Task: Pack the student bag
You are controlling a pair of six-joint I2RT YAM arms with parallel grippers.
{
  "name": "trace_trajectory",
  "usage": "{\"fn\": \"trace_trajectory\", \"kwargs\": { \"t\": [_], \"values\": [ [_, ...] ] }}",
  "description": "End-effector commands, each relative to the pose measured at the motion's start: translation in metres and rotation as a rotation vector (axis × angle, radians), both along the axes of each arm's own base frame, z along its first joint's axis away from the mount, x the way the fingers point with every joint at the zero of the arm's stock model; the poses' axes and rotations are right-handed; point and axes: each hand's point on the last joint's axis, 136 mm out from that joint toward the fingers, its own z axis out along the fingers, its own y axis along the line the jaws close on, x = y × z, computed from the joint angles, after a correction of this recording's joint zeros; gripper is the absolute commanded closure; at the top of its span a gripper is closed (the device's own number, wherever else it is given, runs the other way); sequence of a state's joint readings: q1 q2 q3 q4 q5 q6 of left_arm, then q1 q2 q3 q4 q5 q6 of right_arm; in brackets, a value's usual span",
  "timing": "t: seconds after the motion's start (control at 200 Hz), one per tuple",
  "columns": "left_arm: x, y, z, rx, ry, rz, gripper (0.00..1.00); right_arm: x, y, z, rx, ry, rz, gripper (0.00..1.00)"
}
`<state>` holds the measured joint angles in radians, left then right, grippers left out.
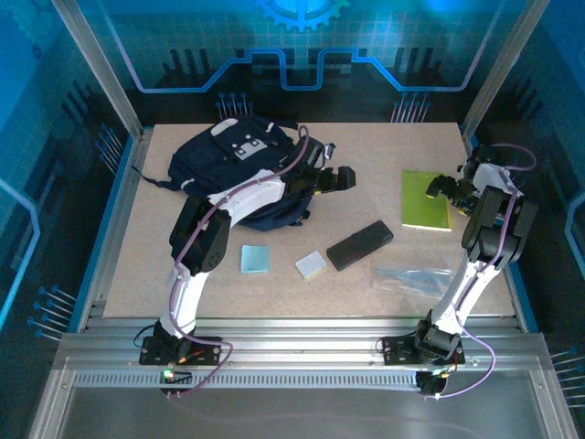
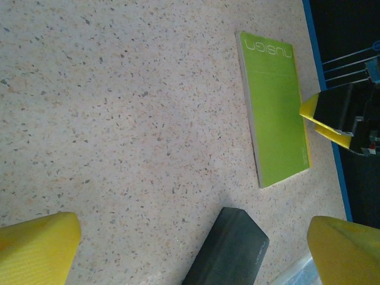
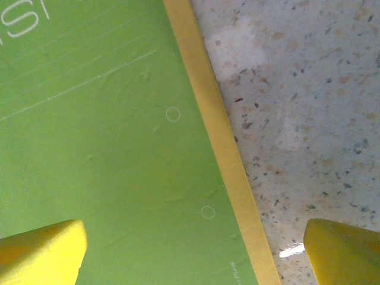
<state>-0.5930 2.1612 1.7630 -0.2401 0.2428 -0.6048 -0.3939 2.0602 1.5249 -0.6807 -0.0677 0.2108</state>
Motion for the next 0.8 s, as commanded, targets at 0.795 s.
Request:
{"fn": "trace_trajectory", "kwargs": {
  "t": [0.795],
  "values": [
    [0.023,-0.046,-0.051,0.038,0.032,-0.086,0.15,0.040,0.187,-0.035,0.039,0.125,0.396,0.21]
  ]
}}
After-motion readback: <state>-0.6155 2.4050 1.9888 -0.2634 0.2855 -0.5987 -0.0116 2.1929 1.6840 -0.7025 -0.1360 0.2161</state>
